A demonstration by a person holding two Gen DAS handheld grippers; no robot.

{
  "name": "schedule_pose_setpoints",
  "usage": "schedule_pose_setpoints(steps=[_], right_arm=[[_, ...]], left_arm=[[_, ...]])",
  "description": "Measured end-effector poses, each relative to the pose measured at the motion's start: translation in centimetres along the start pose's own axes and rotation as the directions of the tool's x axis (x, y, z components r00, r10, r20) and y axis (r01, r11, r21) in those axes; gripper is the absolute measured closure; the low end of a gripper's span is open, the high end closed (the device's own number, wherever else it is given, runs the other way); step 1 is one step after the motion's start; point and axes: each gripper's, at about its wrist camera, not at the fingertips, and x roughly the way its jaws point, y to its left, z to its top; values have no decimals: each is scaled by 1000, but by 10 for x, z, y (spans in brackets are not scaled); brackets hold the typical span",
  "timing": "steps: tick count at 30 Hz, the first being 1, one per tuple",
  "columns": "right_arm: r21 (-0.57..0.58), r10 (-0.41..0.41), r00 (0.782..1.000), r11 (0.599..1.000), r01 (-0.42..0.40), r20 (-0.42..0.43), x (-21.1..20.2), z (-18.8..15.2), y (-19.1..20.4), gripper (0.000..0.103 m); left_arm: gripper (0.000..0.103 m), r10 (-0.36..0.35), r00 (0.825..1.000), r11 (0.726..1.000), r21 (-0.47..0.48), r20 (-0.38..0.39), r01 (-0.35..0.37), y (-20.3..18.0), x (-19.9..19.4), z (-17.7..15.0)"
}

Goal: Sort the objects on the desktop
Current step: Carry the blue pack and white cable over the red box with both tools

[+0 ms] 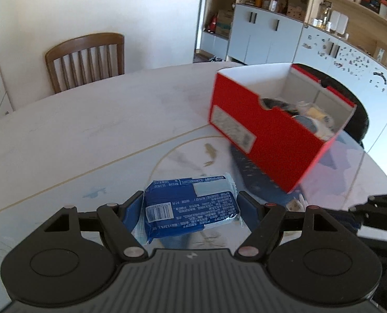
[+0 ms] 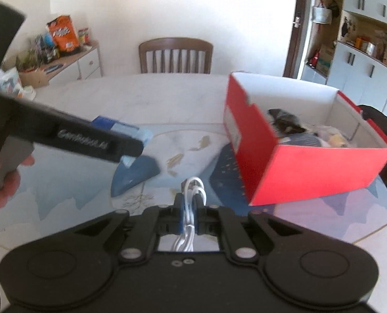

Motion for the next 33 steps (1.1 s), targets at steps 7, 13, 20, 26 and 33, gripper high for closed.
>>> schedule_pose_setpoints(steps=[7, 13, 20, 26, 33], right_arm=[[34, -7, 999, 999, 5, 53, -20, 8, -30, 97], [42, 5, 996, 999, -9, 93, -30, 20, -60, 97], [44, 8, 992, 999, -14, 122, -31, 35, -99, 97], [30, 21, 991, 999, -25, 129, -27, 42, -129, 97], [15, 27, 992, 999, -29, 125, -18, 52, -161, 97]], left_arm=[[27, -29, 999, 999, 14, 40, 29, -33, -16, 14], [27, -50, 996, 998, 32, 68, 47, -63, -21, 31], [27, -57, 994, 998, 43, 90, 53, -96, -14, 51], [27, -51, 995, 998, 39, 90, 48, -120, 1, 64], [27, -39, 996, 999, 40, 79, 36, -143, 21, 79]])
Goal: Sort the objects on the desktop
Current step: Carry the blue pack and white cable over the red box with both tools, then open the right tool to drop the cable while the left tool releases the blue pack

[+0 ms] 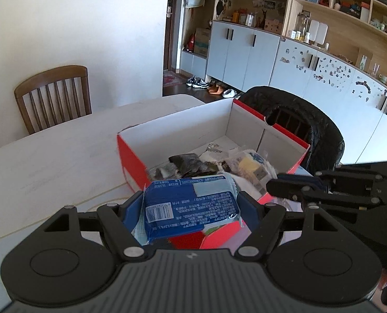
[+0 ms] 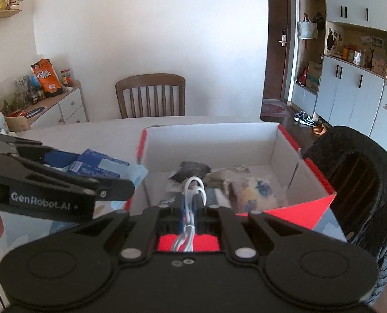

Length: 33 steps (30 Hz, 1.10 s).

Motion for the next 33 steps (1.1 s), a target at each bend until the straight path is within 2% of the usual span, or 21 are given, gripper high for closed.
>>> schedule_pose_setpoints(steps=[6, 14, 19, 25, 33], right_arm=[[-6, -3, 1000, 1000, 3, 5, 17, 16, -31, 97], [50, 26, 999, 998, -24, -41, 57, 35, -63, 97], [57, 64, 995, 997, -60, -75, 80, 42, -69, 97], [6, 59, 991, 998, -59, -121, 102, 41, -70, 97], [41, 81, 980, 996, -75, -180, 126, 37, -83, 97]], left_arm=[[27, 0, 999, 999, 34, -41, 2, -16, 29, 14], [27, 11, 994, 998, 67, -108, -4, -32, 70, 31], [27, 19, 990, 997, 80, -137, -8, -39, 91, 38], [27, 48, 982, 994, 106, -184, -29, -38, 112, 36], [27, 49, 968, 996, 85, -245, -29, -32, 128, 32]])
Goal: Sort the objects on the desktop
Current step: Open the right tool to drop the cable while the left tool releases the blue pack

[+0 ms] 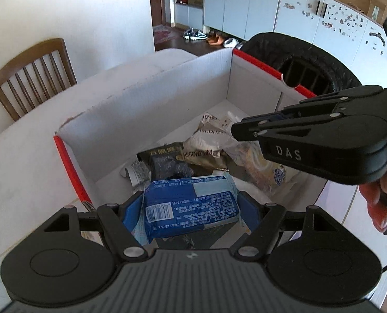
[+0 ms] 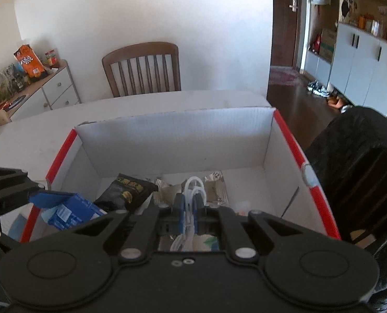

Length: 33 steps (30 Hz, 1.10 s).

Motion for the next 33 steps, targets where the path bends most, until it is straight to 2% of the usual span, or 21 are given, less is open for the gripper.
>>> schedule_pose_setpoints(steps=[4, 8, 13, 15, 25, 33], right_arm=[[14, 22, 1000, 1000, -22, -14, 2, -1, -4, 96], [29, 31, 999, 999, -31, -13, -1, -1, -8, 83], [35, 34, 999, 999, -33, -14, -5, -4, -13, 80], [40, 40, 999, 998, -39, -11, -7, -4, -14, 75], [39, 38, 999, 999, -38, 3, -23, -9, -17, 69], [5, 53, 999, 999, -53, 10, -41, -13, -10, 62]], left_arm=[[26, -6, 1000, 1000, -13, -25, 6, 3, 5, -2], [25, -13, 999, 1000, -14, -32, 12, 2, 5, -1], [21, -19, 999, 1000, -24, -28, 18, 1, 3, -1], [21, -30, 999, 999, -31, -26, 29, 1, 2, -2], [20, -62, 998, 996, -64, 18, 63, 4, -15, -5], [20, -62, 996, 995, -70, 61, 66, 5, -36, -14]])
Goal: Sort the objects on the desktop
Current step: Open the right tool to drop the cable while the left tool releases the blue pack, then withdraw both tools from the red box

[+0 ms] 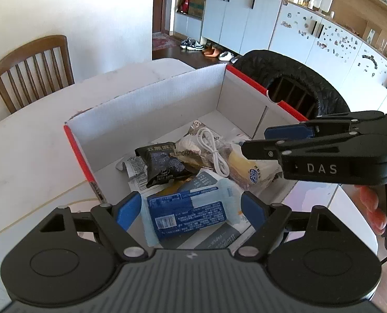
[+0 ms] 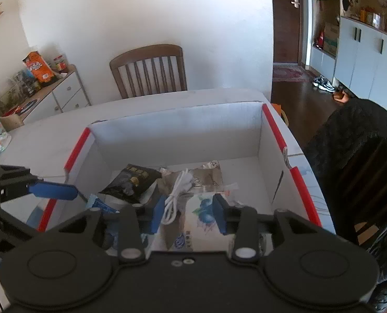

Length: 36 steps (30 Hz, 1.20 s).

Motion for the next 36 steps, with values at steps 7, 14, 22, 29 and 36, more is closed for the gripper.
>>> schedule_pose_setpoints(steps=[7, 14, 22, 29, 36], right_arm=[[-21, 19, 1000, 1000, -19, 17, -16, -4, 12, 57], [-67, 25, 999, 998, -22, 43, -35, -8, 28, 53], [-108, 20, 997, 994, -11, 76, -57, -15, 44, 46], [-117, 3, 996, 993, 7, 84, -69, -28, 50, 39], [-126, -23, 996, 991, 34, 82, -77, -41, 55, 29]], left_arm=[[20, 4, 999, 1000, -4, 32, -4, 0, -21, -9], [20, 12, 996, 1000, -14, 89, -11, -2, -47, -18], [20, 47, 990, 999, -34, 132, -43, -5, -70, -28], [20, 57, 989, 997, -61, 137, -50, -4, -79, -38], [2, 70, 985, 996, -64, 156, -61, -5, -85, -45]])
